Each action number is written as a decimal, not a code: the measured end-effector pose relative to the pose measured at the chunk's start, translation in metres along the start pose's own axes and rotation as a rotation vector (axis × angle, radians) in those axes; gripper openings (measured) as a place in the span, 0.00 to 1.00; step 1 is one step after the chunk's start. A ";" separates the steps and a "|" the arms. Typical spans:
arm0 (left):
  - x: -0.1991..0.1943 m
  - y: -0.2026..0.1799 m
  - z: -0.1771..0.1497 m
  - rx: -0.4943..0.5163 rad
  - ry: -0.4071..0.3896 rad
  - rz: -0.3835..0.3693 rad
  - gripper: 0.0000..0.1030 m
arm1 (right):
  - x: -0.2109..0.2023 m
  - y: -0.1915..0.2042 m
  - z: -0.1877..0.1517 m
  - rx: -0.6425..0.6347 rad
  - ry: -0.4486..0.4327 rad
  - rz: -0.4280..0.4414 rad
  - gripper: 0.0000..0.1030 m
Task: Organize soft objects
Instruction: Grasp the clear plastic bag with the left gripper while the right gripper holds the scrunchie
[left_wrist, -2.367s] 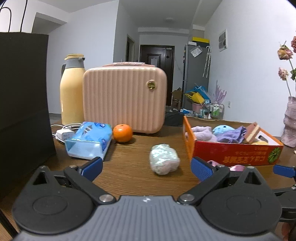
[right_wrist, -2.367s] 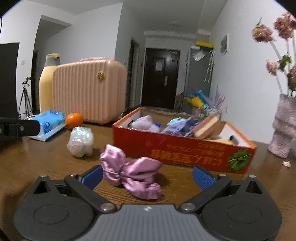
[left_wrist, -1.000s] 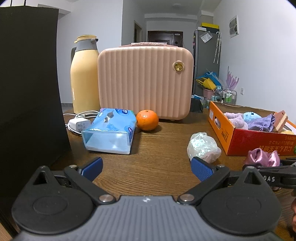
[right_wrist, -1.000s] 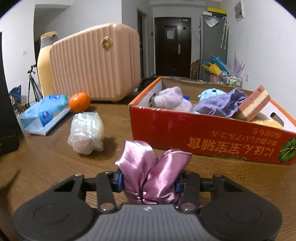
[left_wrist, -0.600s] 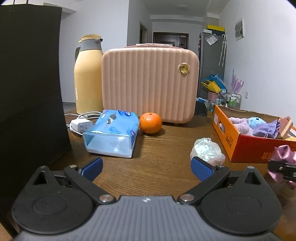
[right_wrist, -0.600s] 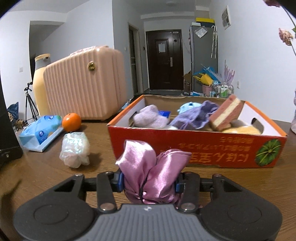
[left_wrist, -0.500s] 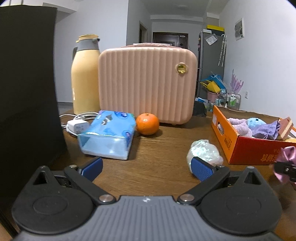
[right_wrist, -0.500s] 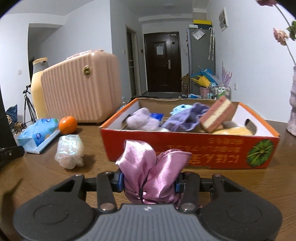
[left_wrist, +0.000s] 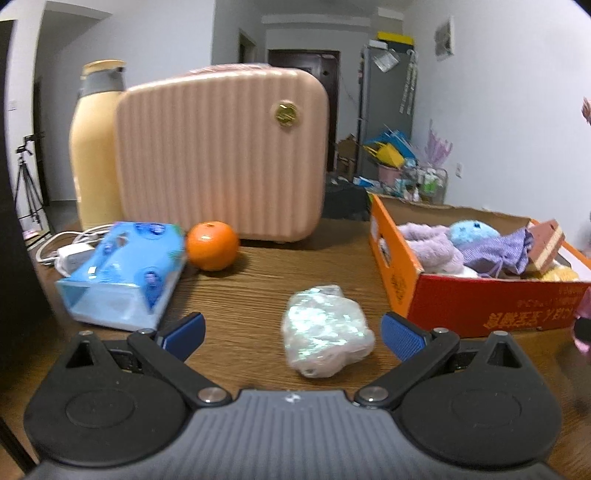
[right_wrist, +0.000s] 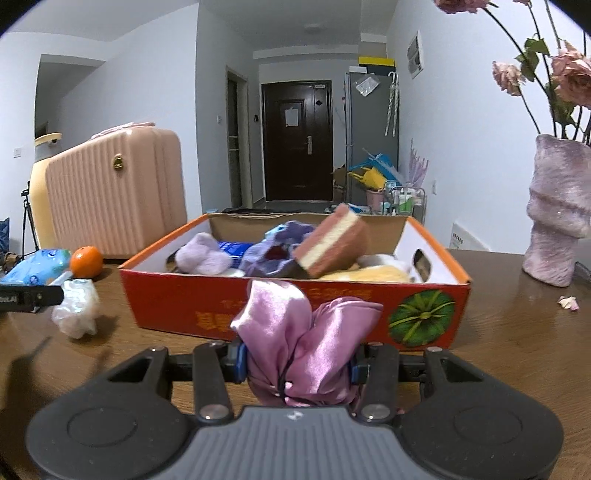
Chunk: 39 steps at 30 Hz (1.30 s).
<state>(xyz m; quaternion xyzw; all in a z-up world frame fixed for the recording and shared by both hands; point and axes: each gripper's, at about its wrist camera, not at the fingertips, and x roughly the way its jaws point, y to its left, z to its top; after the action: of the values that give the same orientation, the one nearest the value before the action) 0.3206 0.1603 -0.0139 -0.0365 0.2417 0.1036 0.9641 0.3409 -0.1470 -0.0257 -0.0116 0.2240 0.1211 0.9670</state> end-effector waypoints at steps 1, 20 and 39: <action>0.004 -0.003 0.001 0.007 0.008 -0.007 1.00 | 0.000 -0.003 0.000 -0.001 -0.003 -0.004 0.44; 0.070 -0.024 0.010 0.150 0.111 -0.022 0.85 | 0.010 -0.032 0.001 0.010 0.007 -0.033 0.45; 0.043 -0.019 0.010 0.080 0.040 -0.042 0.40 | 0.001 -0.020 0.001 -0.054 -0.055 -0.023 0.45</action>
<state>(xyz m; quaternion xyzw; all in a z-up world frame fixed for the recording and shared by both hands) 0.3668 0.1504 -0.0249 -0.0049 0.2640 0.0728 0.9618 0.3476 -0.1661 -0.0256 -0.0369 0.1939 0.1160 0.9735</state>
